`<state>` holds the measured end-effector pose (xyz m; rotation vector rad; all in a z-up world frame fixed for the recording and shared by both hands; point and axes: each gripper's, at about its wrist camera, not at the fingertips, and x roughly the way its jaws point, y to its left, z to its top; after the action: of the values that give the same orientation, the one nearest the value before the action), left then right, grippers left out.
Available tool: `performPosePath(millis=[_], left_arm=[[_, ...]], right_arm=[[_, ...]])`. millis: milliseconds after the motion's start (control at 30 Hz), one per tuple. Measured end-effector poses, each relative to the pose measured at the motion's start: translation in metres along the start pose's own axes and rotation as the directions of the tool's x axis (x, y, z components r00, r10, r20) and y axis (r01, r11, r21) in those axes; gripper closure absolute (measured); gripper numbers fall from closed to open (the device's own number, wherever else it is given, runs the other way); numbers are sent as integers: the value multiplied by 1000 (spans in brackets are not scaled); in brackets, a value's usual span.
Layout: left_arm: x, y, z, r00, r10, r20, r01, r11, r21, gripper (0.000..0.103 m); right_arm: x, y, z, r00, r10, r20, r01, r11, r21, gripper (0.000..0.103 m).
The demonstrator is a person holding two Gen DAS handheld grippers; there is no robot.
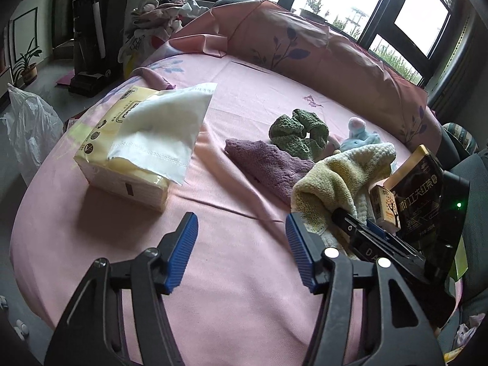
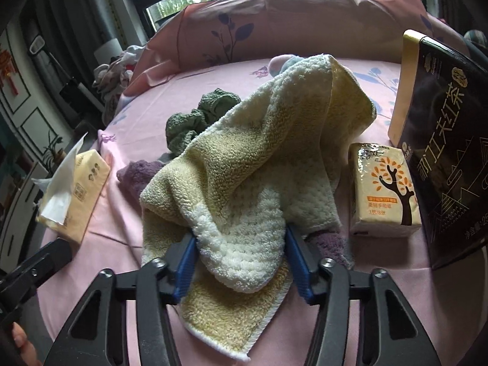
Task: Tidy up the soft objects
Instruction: 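Grasp the cream-and-yellow towel by its edge with the right gripper, then lift the towel off the bed with the right gripper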
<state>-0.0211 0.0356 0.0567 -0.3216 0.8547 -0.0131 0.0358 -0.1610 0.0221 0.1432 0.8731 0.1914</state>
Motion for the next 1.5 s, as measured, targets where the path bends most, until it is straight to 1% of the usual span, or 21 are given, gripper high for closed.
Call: performPosePath(millis=[33,67,133,233,300,400,500,667,767,800,833,933,1000,1067,1167,1200,1300,1367,1400,1467,1500], left_arm=[[0,1,0,1000,3,-3,-3,1000,-2,45],[1,3,0,1000,5,-8,-5,1000,-3,45],[2,4,0,1000,12,-16,-12,1000,-5,45],[2,7,1,1000,8,-24,-9,1000,-14,45],[1,10,3,1000,-2,-27,2,1000,-19,45],[-2,18,7,1000,-3,-18,2,999,-41,44],[-3,32,11,1000,-2,-19,0,995,-99,44],[-6,39,15,1000,-18,-19,16,991,-131,44],[-6,42,16,998,-47,-30,42,988,-148,44],[-4,42,15,997,-57,-42,50,988,-150,44],[-2,41,15,996,-62,-58,53,988,-145,43],[6,32,11,991,-81,-110,70,992,-101,43],[12,23,7,986,-87,-145,79,995,-59,43],[17,13,2,980,-84,-179,83,996,-12,43],[24,1,-4,971,-78,-227,90,995,45,40],[27,-3,-6,966,-78,-245,95,994,60,38],[29,-8,-11,962,-69,-264,94,992,85,36],[30,-10,-12,962,-79,-262,106,990,93,31],[31,-11,-13,959,-87,-270,115,989,91,30],[34,-13,-16,955,-87,-284,118,989,93,30],[33,-15,-17,957,-76,-279,109,988,106,30]], right_arm=[[-2,-4,0,1000,22,4,-22,1000,14,73],[-6,-8,0,999,50,12,-50,998,30,79],[-17,-13,0,996,88,31,-90,994,56,85],[-43,-5,-2,984,162,73,-163,986,15,86],[-63,2,-6,961,262,84,-262,965,-15,86],[-86,12,-13,936,344,74,-341,938,-53,86],[-101,16,-17,892,448,64,-445,894,-55,86],[-125,39,-24,837,544,54,-536,836,-119,86],[-132,50,-25,825,563,54,-551,821,-147,86],[-130,49,-24,828,558,51,-547,825,-141,86],[-124,46,-22,841,539,47,-531,839,-118,86],[-96,24,-19,895,445,12,-445,895,7,86],[-72,10,-18,917,397,-31,-393,916,80,86],[-50,-1,-20,926,368,-87,-353,924,147,86],[-22,-8,-26,924,332,-188,-295,934,202,86],[-15,-9,-28,929,305,-208,-262,942,208,86],[-15,-8,-28,925,306,-223,-262,942,207,84],[-20,-9,-24,923,298,-242,-258,948,184,77],[-23,-11,-21,923,296,-247,-258,950,175,70],[-30,-19,-18,931,281,-234,-241,953,185,48],[-35,-25,-17,942,249,-225,-207,959,193,26]])
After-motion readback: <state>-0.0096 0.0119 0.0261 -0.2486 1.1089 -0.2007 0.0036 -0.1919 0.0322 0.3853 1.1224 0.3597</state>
